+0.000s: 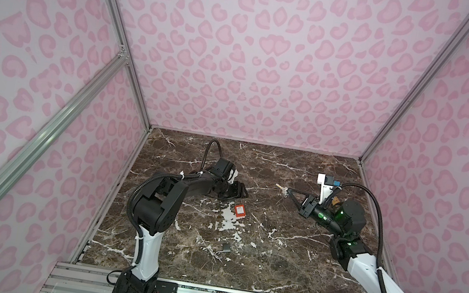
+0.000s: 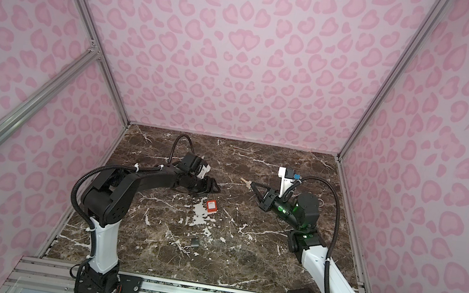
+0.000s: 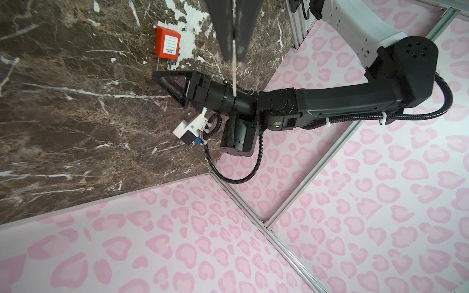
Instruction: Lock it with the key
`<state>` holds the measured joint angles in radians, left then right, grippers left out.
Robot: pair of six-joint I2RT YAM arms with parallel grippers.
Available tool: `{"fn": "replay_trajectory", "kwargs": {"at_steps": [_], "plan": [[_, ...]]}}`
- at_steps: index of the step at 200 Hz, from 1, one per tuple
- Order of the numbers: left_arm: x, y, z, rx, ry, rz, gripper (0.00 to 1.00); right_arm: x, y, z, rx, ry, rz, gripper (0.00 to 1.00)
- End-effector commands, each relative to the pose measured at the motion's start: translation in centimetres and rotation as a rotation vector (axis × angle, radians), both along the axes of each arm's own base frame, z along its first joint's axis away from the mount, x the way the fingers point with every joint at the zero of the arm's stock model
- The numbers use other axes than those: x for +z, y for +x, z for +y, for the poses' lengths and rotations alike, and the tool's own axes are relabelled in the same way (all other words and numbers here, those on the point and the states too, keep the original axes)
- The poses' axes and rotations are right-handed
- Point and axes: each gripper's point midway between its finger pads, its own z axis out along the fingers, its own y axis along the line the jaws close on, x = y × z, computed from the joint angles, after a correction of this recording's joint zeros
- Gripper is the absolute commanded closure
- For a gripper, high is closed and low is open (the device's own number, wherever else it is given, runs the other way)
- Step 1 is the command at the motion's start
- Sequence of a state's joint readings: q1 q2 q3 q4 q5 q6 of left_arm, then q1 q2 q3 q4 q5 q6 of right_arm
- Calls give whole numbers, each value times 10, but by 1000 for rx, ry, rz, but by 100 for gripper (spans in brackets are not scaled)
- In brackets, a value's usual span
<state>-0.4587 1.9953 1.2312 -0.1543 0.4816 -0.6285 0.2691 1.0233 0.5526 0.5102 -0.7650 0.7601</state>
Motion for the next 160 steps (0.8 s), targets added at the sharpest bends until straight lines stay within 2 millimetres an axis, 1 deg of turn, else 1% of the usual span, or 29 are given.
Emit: {"fn": "replay_trajectory", "kwargs": {"at_steps": [1,21,70,96,160], "plan": [[-14,-11,3,1,28,69,31,0,-2,0,3,2,-11,100],[-15,-13,0,-7,25,73,31,-1,-2,0,1,3,-7,100],[-12,-11,-6,-22,4,72,31,0,-1,0,-1,4,-8,100],[-14,-12,-5,-19,11,75,31,0,-1,0,-1,3,-7,100],[-10,-13,-6,-27,7,69,31,-4,1,-1,-10,2,4,100]]}}
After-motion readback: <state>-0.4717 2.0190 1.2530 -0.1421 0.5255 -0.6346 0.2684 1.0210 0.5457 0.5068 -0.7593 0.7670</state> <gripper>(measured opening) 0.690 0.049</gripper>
